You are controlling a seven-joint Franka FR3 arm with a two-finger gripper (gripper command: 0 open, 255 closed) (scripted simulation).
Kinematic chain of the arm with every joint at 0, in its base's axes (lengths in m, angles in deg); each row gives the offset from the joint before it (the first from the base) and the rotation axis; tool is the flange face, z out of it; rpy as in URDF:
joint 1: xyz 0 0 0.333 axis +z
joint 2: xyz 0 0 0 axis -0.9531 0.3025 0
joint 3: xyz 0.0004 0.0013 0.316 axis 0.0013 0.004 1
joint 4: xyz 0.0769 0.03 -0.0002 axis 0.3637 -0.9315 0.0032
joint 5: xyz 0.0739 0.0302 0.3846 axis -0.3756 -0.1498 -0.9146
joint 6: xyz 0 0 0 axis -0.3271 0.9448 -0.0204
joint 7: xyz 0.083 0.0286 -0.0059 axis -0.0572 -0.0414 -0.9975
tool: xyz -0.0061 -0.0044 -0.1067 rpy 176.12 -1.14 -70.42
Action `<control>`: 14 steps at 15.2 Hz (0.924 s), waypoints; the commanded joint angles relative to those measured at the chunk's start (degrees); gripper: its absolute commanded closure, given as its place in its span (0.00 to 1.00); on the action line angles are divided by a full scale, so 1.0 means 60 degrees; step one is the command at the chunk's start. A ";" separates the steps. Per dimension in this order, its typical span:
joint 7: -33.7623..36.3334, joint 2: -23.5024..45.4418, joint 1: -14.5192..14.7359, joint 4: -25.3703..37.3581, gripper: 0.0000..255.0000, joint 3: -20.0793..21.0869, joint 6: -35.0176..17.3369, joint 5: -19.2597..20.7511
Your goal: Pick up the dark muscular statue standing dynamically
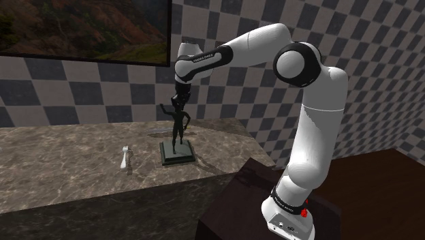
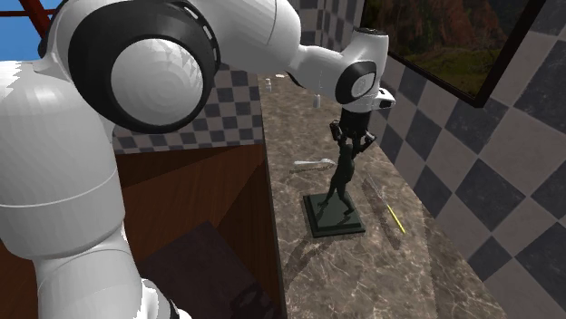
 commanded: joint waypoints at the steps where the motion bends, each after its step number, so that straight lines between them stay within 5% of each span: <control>1: 0.0000 0.0001 -0.0002 0.0000 1.00 -0.0003 0.0000 0.0000; 14: 0.0034 -0.0416 -0.0003 0.0986 1.00 -0.0002 0.1404 0.0009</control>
